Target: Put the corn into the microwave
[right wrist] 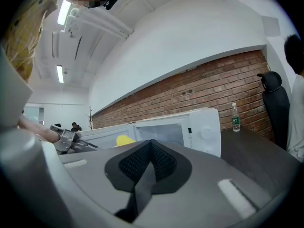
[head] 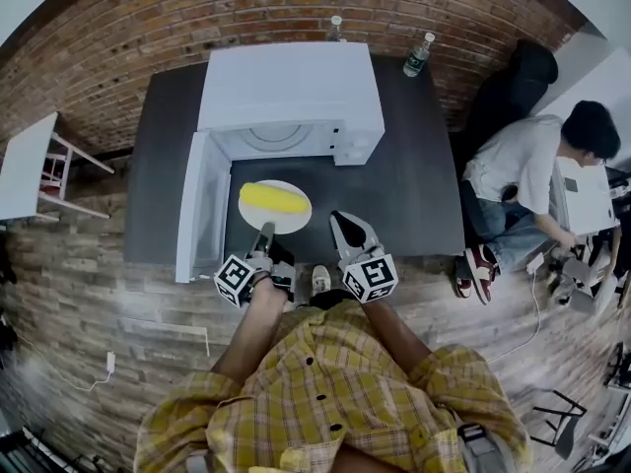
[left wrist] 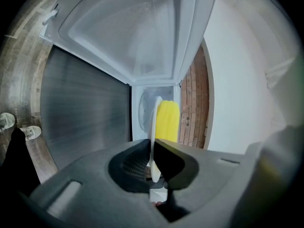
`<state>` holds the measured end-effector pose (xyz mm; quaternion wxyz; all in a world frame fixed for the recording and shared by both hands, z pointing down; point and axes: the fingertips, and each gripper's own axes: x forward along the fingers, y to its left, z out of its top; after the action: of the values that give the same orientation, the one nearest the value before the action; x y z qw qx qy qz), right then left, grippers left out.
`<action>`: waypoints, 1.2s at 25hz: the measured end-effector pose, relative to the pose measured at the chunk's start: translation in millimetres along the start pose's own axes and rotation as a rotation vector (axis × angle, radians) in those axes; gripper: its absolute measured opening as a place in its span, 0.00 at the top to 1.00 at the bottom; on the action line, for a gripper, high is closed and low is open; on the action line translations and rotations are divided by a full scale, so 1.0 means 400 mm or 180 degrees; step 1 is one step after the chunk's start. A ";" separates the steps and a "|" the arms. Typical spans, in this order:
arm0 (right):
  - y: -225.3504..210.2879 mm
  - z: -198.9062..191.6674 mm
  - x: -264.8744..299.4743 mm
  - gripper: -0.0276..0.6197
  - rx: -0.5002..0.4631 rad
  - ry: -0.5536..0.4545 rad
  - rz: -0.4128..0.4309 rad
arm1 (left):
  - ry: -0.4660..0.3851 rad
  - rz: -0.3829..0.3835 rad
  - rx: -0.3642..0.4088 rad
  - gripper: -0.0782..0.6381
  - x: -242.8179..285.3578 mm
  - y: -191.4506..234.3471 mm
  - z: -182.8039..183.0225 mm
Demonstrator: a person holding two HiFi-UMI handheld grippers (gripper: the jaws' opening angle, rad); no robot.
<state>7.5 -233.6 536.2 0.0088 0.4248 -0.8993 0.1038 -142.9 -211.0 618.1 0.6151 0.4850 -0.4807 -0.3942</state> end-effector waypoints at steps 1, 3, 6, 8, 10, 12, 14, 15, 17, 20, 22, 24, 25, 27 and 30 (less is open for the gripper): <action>-0.007 0.000 0.007 0.96 0.0005 0.0003 0.0010 | -0.0011 0.0003 -0.0003 0.86 0.011 0.000 0.003; -0.020 0.000 0.022 0.96 0.0018 0.0008 0.0031 | -0.0042 0.0016 -0.0013 0.86 0.032 0.000 0.009; -0.038 0.001 0.040 0.96 0.0033 0.0022 0.0055 | -0.0083 0.0046 -0.0018 0.86 0.062 0.005 0.015; -0.051 0.002 0.051 0.96 0.0038 0.0031 0.0073 | -0.0111 0.0061 -0.0027 0.86 0.082 0.010 0.019; -0.062 0.002 0.061 0.96 0.0045 0.0038 0.0094 | -0.0145 0.0066 -0.0060 0.86 0.101 0.012 0.021; -0.073 0.001 0.070 0.96 0.0054 0.0046 0.0111 | -0.0185 0.0070 -0.0114 0.86 0.120 0.017 0.022; -0.082 -0.002 0.079 0.96 0.0058 0.0059 0.0127 | -0.0228 0.0072 -0.0140 0.86 0.139 0.023 0.026; -0.086 -0.005 0.083 0.96 0.0061 0.0068 0.0133 | -0.0248 0.0075 -0.0146 0.86 0.149 0.027 0.028; -0.095 -0.013 0.091 0.96 0.0074 0.0094 0.0142 | -0.0288 0.0090 -0.0165 0.86 0.171 0.035 0.036; -0.107 -0.020 0.104 0.96 0.0090 0.0127 0.0159 | -0.0342 0.0125 -0.0188 0.86 0.211 0.045 0.053; -0.115 -0.022 0.110 0.96 0.0094 0.0140 0.0163 | -0.0368 0.0144 -0.0186 0.86 0.236 0.051 0.065; -0.125 -0.023 0.116 0.96 0.0094 0.0150 0.0159 | -0.0394 0.0159 -0.0200 0.86 0.259 0.056 0.076; -0.129 -0.023 0.120 0.96 0.0094 0.0152 0.0159 | -0.0409 0.0164 -0.0204 0.85 0.269 0.057 0.082; -0.138 -0.025 0.128 0.96 0.0097 0.0161 0.0163 | -0.0436 0.0179 -0.0203 0.85 0.289 0.061 0.092; -0.148 -0.029 0.139 0.96 0.0097 0.0182 0.0170 | -0.0447 0.0222 -0.0175 0.85 0.320 0.070 0.100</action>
<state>16.5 -310.3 564.2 0.0253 0.3976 -0.9080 0.1298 -152.2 -335.1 675.0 0.6063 0.4221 -0.5282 -0.4186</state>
